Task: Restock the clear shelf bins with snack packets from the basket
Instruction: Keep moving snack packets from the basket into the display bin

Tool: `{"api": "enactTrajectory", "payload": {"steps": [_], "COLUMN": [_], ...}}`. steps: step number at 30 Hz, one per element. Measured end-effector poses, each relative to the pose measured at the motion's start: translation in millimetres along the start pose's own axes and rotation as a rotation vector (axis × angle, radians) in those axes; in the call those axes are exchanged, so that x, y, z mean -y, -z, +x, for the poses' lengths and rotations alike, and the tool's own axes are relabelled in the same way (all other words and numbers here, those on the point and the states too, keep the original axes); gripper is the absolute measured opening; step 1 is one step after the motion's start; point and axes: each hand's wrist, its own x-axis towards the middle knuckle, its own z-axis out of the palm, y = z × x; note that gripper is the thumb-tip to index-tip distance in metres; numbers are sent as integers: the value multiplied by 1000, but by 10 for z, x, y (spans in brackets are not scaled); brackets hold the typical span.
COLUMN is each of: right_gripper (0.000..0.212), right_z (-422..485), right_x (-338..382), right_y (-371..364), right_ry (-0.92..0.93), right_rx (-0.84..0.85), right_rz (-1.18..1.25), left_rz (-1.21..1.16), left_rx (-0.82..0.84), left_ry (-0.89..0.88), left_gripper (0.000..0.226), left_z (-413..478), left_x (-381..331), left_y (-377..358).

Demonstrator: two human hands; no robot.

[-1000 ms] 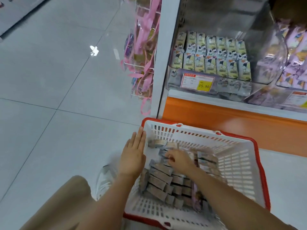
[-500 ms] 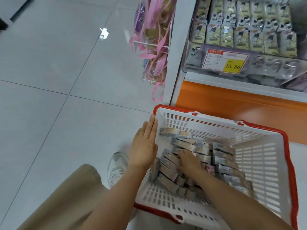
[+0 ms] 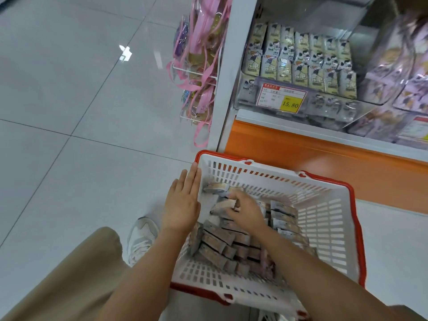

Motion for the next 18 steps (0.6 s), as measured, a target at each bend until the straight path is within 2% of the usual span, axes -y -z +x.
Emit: {"api": "enactTrajectory", "payload": {"steps": [4, 8, 11, 14, 18], "right_gripper": [20, 16, 24, 39, 48], "right_z": [-38, -60, -100, -179, -297], "right_x": [246, 434, 592, 771, 932], "right_y": [322, 617, 870, 1147, 1421], "right_ry": [47, 48, 48, 83, 95], "right_rx": [-70, -140, -220, -254, -337], "right_rz": [99, 228, 363, 464, 564], "left_rz": [55, -55, -289, -736, -1038], "left_rx": [44, -20, -18, 58, 135], "left_ry": [12, -27, -92, -109, -68], "left_gripper": [75, 65, 51, 37, 19], "left_z": [2, 43, 133, 181, 196], "left_x": [-53, -193, -391, -614, -842], "left_y": [75, 216, 358, 565, 878]}}
